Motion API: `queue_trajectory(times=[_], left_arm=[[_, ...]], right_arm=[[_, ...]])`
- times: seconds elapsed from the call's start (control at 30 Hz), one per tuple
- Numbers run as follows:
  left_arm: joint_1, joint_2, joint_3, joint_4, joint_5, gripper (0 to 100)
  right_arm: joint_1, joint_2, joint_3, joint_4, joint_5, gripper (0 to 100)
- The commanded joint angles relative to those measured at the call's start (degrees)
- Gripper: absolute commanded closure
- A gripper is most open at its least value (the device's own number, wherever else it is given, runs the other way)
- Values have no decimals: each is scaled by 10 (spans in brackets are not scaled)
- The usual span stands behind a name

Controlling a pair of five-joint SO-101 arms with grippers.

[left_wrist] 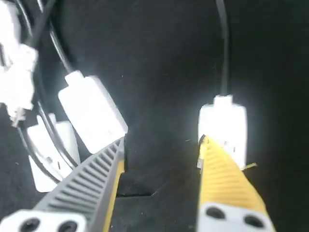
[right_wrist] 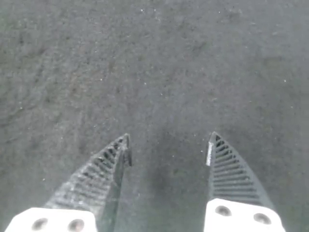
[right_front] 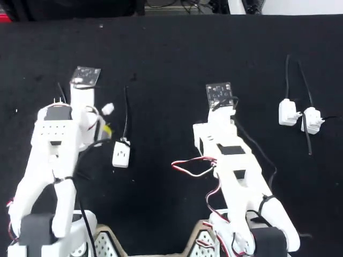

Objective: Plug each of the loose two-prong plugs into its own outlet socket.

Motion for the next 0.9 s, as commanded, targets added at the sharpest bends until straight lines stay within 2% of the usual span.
queue_trajectory(times=[0.0, 0.13, 0.23, 0.4, 0.53, 0.63, 0.77, 0.87], left_arm=[[-12, 24, 31, -36, -18, 758], [12, 54, 69, -85, -15, 758], [56, 60, 75, -87, -11, 758], [149, 26, 51, -75, 54, 758], [238, 10, 32, -79, 83, 758], [280, 14, 25, -116, 97, 758], [283, 18, 18, -164, 111, 758], [255, 17, -10, -153, 107, 758]], right_arm=[[6, -17, -37, -14, -6, 758], [7, -17, -37, -14, -6, 758], [10, -17, -37, -14, -6, 758], [31, -16, -43, -15, -9, 758], [82, -14, -52, -15, -84, 758], [105, -13, -55, -15, -108, 758], [106, -13, -54, -15, -107, 758], [106, -13, -54, -15, -107, 758]])
